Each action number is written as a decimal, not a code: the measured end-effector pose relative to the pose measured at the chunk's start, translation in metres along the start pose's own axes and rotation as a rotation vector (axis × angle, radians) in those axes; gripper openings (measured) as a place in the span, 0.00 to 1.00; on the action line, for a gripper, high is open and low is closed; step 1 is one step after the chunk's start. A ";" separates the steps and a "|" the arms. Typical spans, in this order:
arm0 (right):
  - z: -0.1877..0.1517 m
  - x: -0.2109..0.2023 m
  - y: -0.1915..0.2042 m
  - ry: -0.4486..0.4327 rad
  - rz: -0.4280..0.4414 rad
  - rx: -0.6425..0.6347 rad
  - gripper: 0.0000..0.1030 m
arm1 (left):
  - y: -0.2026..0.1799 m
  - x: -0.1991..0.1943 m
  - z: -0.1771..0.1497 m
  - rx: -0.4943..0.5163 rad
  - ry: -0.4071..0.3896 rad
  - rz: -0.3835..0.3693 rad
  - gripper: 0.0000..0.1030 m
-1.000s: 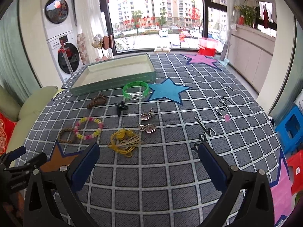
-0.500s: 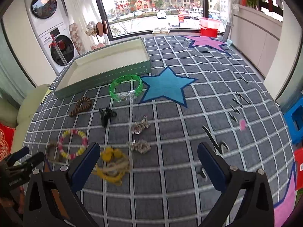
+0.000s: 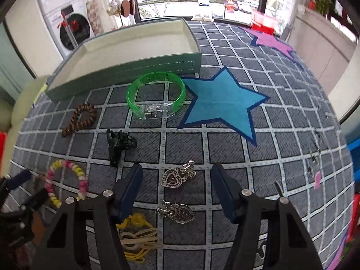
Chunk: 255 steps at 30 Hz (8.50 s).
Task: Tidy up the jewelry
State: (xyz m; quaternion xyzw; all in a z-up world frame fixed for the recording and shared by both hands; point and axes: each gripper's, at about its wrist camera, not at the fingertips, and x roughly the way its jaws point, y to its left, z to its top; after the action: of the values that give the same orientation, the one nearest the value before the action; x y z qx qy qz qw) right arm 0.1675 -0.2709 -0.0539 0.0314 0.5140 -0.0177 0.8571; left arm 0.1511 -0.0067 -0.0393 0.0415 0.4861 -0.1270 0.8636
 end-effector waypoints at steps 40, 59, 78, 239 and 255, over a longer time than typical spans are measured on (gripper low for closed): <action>0.138 -0.067 -0.014 -0.154 0.286 0.116 0.17 | 0.021 -0.068 0.174 -0.067 -0.238 -0.195 0.19; 0.214 0.087 0.006 -0.010 0.270 0.129 0.17 | 0.027 0.100 0.237 -0.067 -0.124 -0.027 0.19; 0.210 0.099 0.001 -0.018 0.290 0.148 0.55 | 0.018 0.122 0.230 -0.022 -0.081 0.100 0.19; -0.074 -0.047 0.048 0.058 0.144 -0.141 0.06 | -0.010 -0.026 0.035 0.044 -0.096 -0.163 0.23; -0.020 -0.105 -0.004 -0.101 0.340 0.093 0.06 | -0.006 -0.037 0.042 0.032 -0.132 -0.166 0.23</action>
State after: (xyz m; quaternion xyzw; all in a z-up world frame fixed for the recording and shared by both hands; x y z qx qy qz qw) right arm 0.1004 -0.2738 0.0290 0.1565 0.4562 0.1023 0.8700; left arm 0.1657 -0.0143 0.0148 0.0067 0.4280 -0.2082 0.8794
